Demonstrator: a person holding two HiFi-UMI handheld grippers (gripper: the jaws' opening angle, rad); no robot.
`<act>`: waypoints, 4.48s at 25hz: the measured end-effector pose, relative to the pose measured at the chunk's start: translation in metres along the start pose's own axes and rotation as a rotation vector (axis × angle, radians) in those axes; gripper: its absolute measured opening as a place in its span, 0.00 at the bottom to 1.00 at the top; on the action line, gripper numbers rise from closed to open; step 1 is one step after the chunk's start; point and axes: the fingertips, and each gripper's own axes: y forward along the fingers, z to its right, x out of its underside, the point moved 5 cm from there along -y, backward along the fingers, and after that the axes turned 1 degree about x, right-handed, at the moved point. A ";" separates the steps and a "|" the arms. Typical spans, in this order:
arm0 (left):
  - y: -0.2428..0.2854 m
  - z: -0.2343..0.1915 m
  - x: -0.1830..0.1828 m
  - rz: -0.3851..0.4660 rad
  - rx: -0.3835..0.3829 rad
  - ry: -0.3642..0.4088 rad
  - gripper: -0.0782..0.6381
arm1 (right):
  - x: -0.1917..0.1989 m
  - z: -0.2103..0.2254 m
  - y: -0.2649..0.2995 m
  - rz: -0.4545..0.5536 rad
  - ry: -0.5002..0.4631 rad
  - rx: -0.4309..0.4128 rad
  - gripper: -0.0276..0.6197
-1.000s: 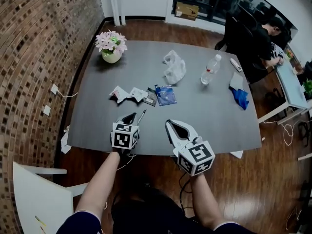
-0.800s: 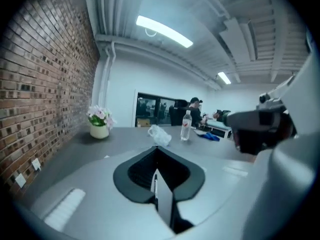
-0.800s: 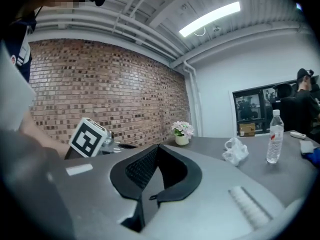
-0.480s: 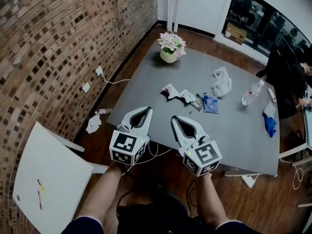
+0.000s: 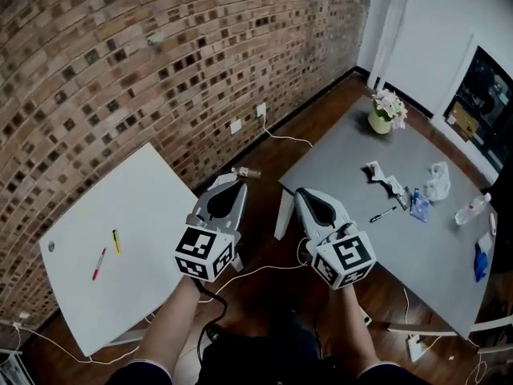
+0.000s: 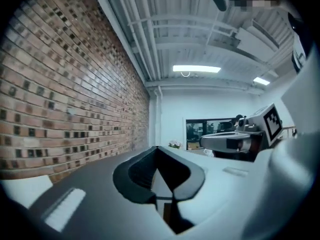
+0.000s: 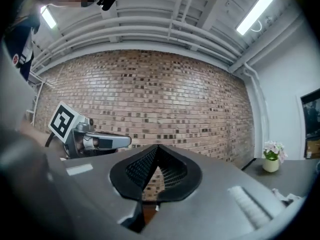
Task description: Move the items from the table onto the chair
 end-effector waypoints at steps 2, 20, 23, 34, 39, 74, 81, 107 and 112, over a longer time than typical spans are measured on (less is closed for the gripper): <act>-0.044 -0.031 -0.002 0.002 -0.069 0.002 0.13 | -0.003 -0.036 0.022 0.002 -0.003 -0.051 0.05; -0.376 -0.198 0.000 0.021 -0.527 -0.094 0.13 | -0.013 -0.362 0.159 -0.006 -0.020 -0.492 0.05; -0.407 -0.207 0.000 0.034 -0.601 -0.112 0.12 | -0.015 -0.399 0.172 -0.021 -0.040 -0.584 0.05; -0.462 -0.210 0.000 0.050 -0.738 -0.139 0.13 | -0.014 -0.467 0.180 -0.035 -0.045 -0.755 0.05; -0.474 -0.208 0.002 0.049 -0.770 -0.144 0.13 | -0.016 -0.473 0.176 -0.026 -0.057 -0.773 0.05; -0.439 -0.297 0.178 -0.480 -0.609 -0.204 0.26 | 0.035 -0.461 0.184 -0.178 -0.040 -0.699 0.05; -0.427 -0.329 0.244 -0.652 -0.573 -0.223 0.28 | 0.049 -0.432 0.181 -0.233 -0.041 -0.605 0.05; -0.444 -0.318 0.137 -0.265 -0.682 -0.216 0.19 | 0.041 -0.425 0.178 -0.195 -0.017 -0.576 0.05; -0.458 -0.291 0.066 -0.054 -0.685 -0.156 0.19 | 0.028 -0.435 0.177 -0.154 -0.018 -0.604 0.05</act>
